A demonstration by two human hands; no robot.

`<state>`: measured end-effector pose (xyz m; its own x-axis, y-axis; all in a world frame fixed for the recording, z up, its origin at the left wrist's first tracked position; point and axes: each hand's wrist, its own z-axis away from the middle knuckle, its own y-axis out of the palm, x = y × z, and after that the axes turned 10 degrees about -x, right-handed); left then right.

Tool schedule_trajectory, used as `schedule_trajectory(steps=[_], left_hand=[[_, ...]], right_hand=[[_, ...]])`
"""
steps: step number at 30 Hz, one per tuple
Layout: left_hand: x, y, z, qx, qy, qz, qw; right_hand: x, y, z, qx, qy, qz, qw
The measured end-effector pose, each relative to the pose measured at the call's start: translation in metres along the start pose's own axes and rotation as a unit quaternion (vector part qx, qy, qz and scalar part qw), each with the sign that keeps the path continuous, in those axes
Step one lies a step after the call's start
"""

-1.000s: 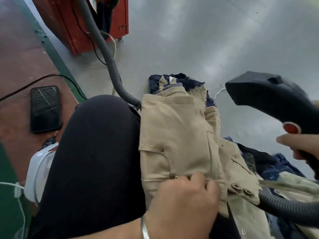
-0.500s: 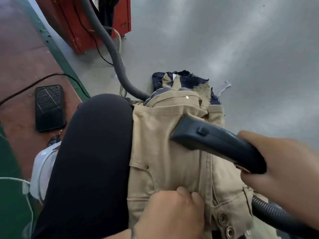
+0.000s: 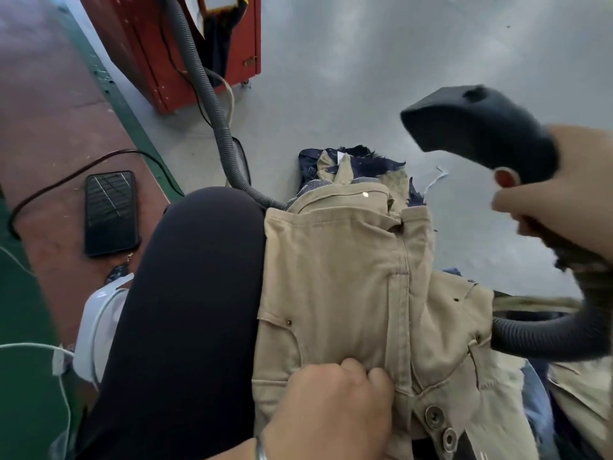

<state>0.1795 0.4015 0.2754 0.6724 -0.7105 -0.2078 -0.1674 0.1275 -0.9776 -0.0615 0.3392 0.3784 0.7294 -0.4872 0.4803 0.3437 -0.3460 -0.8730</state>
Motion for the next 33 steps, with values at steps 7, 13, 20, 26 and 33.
schedule_trajectory(steps=[7, 13, 20, 26, 33], left_hand=[[-0.002, 0.005, -0.002, -0.035, 0.015, 0.012, 0.999], [-0.004, 0.001, -0.003, 0.003, 0.042, -0.003, 0.999], [-0.007, -0.005, -0.002, 0.034, 0.022, 0.015, 0.999], [0.005, -0.030, -0.012, 0.204, 0.058, 0.053, 0.976], [0.053, -0.063, -0.081, -0.264, -0.057, 0.147, 0.952]], right_hand=[[-0.072, -0.014, 0.076, 0.111, -0.051, 0.145, 0.982], [-0.030, -0.005, 0.096, 0.145, -0.104, 0.179, 0.968], [-0.010, 0.022, 0.048, 0.085, -0.053, 0.141, 0.985], [-0.012, 0.031, 0.007, 0.002, -0.031, 0.062, 0.998], [-0.112, 0.009, 0.024, -0.064, 0.081, -0.031, 0.994]])
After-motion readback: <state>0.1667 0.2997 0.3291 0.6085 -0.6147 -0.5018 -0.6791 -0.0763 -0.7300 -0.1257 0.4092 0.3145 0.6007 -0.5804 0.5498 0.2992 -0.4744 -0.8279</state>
